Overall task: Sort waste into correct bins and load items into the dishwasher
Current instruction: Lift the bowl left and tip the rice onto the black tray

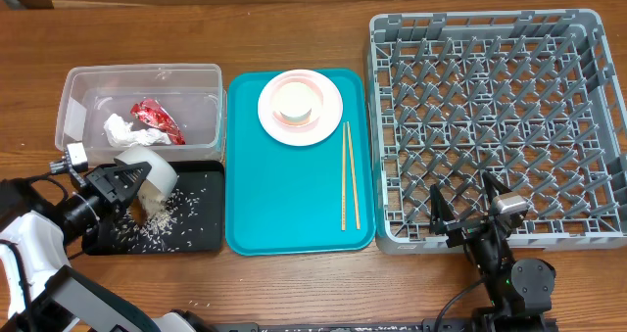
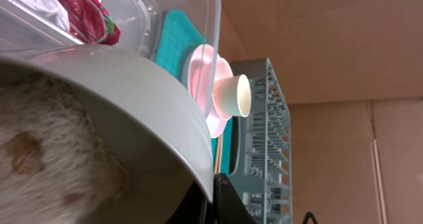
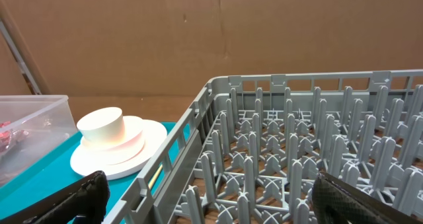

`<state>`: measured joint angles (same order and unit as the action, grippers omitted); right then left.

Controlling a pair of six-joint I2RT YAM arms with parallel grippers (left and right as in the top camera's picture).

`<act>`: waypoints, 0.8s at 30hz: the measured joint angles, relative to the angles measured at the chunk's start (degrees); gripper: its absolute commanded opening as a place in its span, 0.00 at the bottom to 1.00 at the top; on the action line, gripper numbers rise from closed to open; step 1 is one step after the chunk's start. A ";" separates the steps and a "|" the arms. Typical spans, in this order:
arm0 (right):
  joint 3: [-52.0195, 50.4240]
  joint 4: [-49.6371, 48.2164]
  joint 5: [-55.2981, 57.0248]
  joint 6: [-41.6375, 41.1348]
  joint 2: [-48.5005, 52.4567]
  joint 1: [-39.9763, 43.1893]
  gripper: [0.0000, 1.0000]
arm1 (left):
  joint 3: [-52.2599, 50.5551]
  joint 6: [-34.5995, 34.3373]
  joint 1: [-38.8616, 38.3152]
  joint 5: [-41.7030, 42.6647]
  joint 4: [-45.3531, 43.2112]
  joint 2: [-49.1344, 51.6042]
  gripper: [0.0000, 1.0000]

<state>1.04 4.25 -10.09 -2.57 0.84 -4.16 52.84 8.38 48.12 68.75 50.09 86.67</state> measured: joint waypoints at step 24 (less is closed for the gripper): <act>0.00 -0.02 0.00 -0.02 0.00 0.00 1.00 | 0.00 4.11 1.05 15.32 9.53 0.00 0.04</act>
<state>1.04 4.23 -10.09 -2.59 0.84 -4.16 52.84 12.49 49.17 84.07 59.61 86.67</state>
